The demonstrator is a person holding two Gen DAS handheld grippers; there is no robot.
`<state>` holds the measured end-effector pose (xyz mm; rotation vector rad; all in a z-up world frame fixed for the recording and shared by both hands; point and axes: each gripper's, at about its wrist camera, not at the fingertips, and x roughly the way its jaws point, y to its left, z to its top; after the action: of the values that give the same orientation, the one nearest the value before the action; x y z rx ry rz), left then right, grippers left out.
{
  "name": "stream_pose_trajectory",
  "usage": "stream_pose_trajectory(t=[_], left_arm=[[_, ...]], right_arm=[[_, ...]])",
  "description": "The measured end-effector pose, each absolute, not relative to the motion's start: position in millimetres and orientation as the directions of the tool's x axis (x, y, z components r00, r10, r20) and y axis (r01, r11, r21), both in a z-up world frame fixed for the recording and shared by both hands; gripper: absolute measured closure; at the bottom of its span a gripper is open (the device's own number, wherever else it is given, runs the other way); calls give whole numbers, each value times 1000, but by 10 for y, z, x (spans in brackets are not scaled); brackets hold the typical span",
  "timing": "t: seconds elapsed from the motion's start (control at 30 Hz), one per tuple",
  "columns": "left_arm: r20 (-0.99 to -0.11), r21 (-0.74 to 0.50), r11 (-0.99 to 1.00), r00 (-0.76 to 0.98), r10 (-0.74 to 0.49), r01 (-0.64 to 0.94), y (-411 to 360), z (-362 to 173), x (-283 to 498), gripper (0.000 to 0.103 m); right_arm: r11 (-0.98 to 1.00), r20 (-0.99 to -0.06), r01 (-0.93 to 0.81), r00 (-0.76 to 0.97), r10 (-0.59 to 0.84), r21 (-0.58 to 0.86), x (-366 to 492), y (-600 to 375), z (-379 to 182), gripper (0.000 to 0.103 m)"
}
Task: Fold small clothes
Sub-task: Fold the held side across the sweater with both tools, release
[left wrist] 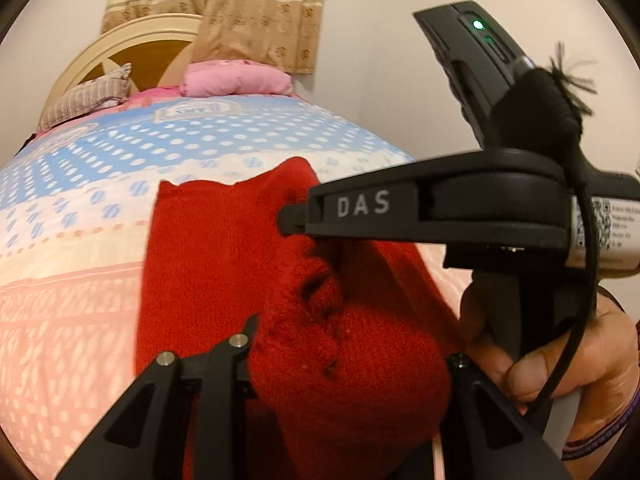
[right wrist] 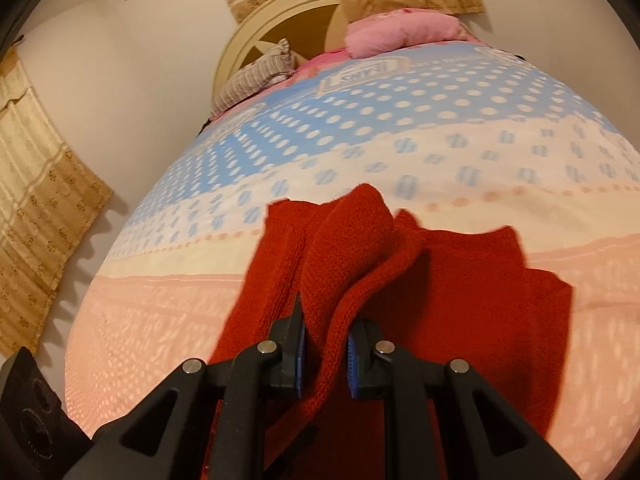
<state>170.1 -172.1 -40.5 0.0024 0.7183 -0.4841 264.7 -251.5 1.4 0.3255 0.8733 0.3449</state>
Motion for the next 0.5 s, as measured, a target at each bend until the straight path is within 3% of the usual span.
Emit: stream_pose_trajectory(t=[0.5], left_arm=[[-651,-140,849,599,-467,510,-2329,-471,1644,75]], right_arm=[[949,-717,-130,628,302,286,2476,-3236,-32,88]])
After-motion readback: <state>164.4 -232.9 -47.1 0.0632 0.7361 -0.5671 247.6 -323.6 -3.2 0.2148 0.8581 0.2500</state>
